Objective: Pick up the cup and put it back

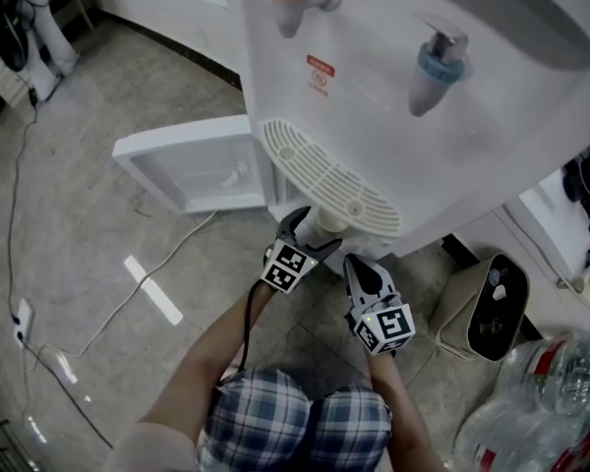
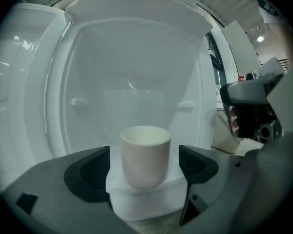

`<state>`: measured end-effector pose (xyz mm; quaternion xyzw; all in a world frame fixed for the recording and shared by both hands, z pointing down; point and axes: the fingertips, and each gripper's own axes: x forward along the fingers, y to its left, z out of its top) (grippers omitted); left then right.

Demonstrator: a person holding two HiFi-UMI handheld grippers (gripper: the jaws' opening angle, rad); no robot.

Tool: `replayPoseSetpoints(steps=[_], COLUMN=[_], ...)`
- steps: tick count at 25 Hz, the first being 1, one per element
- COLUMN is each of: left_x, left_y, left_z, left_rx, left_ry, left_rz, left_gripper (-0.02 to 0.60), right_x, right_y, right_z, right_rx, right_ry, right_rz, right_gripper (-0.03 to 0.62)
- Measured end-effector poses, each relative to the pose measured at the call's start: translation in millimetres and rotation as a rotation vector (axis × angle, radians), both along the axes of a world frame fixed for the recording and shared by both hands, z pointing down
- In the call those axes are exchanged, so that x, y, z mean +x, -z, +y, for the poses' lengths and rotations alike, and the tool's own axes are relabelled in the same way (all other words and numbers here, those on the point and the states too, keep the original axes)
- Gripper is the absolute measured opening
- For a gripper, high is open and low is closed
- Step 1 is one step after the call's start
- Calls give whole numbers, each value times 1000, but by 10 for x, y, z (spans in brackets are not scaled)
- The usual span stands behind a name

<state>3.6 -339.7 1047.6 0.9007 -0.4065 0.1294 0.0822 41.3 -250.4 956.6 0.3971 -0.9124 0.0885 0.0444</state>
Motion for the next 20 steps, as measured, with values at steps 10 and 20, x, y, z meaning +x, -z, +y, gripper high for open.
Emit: replayPoseSetpoints(steps=[10,20], left_x=[188,220], left_y=[-92,-142], left_z=[-180,-261], left_rx=[-41,-47], left_ry=[-10,10], left_rz=[16,-1], left_gripper=[420,417], right_x=[-9,21], right_y=[-54,-66], right_z=[23,8], right_rx=[-8,-5], right_ry=[9,-1], right_rz=[0,8], right_gripper=[17,17])
